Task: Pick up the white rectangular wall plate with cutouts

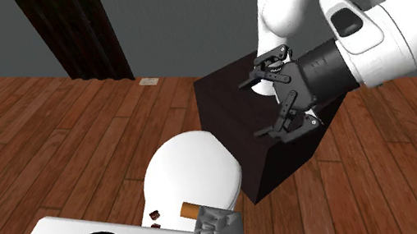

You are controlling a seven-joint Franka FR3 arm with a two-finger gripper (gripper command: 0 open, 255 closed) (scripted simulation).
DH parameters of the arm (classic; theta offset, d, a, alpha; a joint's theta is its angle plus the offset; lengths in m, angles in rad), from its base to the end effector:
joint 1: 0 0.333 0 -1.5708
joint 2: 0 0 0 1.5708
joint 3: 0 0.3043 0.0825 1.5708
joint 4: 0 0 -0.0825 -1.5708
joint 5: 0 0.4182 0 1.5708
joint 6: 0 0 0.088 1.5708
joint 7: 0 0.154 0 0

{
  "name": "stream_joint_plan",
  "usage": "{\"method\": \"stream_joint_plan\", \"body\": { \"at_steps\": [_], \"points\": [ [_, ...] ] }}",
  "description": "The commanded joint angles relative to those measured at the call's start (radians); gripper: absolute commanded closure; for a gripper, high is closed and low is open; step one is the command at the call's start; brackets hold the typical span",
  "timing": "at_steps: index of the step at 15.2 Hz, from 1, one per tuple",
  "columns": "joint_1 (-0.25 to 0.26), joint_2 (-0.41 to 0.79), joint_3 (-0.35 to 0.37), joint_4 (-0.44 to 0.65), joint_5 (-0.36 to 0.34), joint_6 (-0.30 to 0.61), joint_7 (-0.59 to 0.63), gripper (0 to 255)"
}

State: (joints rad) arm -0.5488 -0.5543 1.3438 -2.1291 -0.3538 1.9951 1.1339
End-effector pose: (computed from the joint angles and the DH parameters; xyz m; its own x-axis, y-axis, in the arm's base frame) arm 0.3940 0.3788 0.4115 0.7648 -0.0136 0.6442 -0.3515 -0.8467 0.3994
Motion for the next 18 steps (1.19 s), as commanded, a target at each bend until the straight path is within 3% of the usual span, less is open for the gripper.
{"method": "stream_joint_plan", "body": {
  "at_steps": [1,4,8,13,17,18],
  "points": [
    [-0.173,-0.011,0.188,0.074,-0.035,-0.01,0.066,0],
    [-0.385,-0.127,0.385,0.197,-0.013,-0.027,0.097,0],
    [-0.588,-0.318,0.538,0.394,0.028,-0.075,0.121,0],
    [-0.807,-0.565,0.641,0.722,0.056,-0.194,0.145,0],
    [-1.026,-0.787,0.675,1.13,0.067,-0.367,0.145,0],
    [-1.059,-0.815,0.676,1.195,0.069,-0.396,0.142,0]
  ]
}}
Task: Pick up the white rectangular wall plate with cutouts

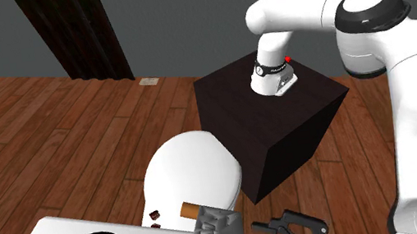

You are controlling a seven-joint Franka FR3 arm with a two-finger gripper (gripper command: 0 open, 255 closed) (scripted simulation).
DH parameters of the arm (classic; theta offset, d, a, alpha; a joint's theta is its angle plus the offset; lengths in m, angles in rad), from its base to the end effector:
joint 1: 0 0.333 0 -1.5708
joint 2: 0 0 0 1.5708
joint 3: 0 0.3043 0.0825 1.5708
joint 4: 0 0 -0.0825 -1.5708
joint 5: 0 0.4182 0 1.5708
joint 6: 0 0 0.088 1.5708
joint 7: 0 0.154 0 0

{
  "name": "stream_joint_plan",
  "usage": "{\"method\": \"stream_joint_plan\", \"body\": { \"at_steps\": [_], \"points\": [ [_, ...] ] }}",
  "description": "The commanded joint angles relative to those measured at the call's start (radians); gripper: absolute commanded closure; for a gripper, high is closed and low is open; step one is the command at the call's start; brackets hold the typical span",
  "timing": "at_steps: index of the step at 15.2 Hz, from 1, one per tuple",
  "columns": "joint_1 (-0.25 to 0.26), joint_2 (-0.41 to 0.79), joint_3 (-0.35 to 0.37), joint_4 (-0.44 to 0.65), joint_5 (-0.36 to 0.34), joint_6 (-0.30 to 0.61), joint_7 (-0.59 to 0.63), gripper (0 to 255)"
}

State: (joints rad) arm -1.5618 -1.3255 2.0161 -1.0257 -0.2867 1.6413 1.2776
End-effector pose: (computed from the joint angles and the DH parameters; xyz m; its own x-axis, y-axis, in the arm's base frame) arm 0.5138 0.5598 0.2643 0.4779 0.2001 0.8553 -0.6117 -0.6230 0.4876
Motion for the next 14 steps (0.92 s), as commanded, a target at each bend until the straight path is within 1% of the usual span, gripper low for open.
{"method": "stream_joint_plan", "body": {
  "at_steps": [1,9,10,14],
  "points": [
    [-0.048,-0.051,0.006,0.095,0.004,-0.042,0.004,0],
    [-0.068,-0.1,0.027,0.127,0.02,-0.044,0.04,0],
    [-0.069,-0.101,0.027,0.13,0.021,-0.045,0.04,255],
    [-0.071,-0.102,0.027,0.133,0.021,-0.046,0.039,255]
  ]
}}
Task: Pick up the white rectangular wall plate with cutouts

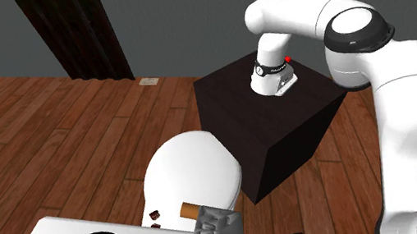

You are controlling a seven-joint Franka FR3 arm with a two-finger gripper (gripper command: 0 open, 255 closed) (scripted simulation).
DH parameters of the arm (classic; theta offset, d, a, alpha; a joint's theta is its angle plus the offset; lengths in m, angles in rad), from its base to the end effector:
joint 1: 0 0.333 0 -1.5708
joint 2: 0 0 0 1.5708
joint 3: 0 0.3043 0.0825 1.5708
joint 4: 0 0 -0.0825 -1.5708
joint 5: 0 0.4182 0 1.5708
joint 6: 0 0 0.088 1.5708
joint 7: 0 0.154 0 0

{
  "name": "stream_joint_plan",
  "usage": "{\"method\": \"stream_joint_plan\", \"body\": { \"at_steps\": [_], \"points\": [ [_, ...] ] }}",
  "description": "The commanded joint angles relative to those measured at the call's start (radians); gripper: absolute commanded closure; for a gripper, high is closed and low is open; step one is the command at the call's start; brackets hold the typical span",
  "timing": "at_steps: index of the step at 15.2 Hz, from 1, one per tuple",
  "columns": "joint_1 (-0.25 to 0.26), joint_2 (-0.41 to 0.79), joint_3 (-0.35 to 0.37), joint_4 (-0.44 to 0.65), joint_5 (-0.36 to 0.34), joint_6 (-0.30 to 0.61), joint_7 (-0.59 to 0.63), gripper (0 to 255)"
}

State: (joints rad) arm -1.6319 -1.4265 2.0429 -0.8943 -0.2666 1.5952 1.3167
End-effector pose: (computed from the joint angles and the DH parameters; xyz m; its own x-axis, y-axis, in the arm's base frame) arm 0.5170 0.5661 0.2166 0.4667 0.2117 0.8587 -0.6216 -0.6121 0.4888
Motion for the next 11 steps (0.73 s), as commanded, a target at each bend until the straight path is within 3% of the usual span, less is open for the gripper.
{"method": "stream_joint_plan", "body": {
  "at_steps": [1,11],
  "points": [
    [0.0,0.0,0.0,-0.001,0.0,0.001,0.0,255],
    [0.02,0.046,-0.019,-0.034,-0.015,0.005,-0.032,255]
  ]
}}
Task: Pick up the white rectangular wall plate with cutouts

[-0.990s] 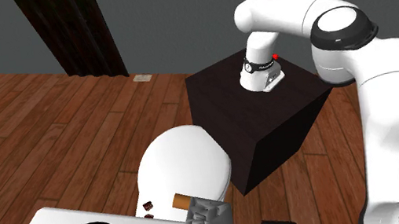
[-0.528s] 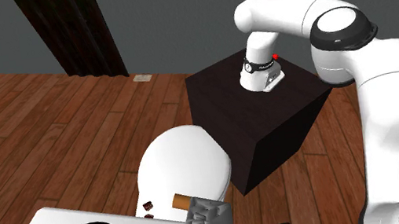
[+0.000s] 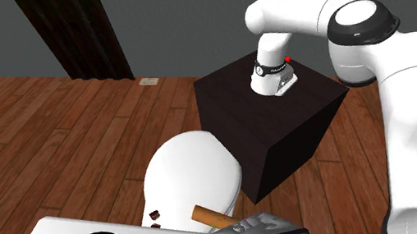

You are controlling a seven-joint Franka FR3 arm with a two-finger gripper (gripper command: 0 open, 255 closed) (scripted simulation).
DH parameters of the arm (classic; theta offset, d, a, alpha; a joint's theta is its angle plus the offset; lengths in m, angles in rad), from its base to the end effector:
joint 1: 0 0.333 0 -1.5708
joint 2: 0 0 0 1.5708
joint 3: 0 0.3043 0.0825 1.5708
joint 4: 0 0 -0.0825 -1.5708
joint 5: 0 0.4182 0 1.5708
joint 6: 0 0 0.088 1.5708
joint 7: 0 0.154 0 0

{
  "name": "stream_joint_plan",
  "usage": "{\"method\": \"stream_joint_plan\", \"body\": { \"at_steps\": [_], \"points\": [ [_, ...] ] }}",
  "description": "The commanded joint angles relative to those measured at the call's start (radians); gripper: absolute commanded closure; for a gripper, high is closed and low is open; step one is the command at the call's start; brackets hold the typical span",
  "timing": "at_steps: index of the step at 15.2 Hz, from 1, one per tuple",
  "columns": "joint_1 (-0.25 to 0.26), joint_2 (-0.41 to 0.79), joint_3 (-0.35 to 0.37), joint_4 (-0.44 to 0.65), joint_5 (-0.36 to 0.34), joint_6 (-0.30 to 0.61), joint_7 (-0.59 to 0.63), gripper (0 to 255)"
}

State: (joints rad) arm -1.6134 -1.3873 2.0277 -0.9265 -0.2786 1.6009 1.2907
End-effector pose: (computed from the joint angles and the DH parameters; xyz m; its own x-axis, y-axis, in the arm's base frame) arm 0.5174 0.5656 0.2427 0.4675 0.2112 0.8584 -0.6211 -0.6125 0.4890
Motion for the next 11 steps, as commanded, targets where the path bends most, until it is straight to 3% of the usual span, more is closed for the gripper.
{"method": "stream_joint_plan", "body": {
  "at_steps": [1,11],
  "points": [
    [0.004,0.014,-0.007,-0.005,-0.005,-0.001,-0.011,255],
    [0.017,0.066,-0.033,-0.016,-0.024,-0.01,-0.06,255]
  ]
}}
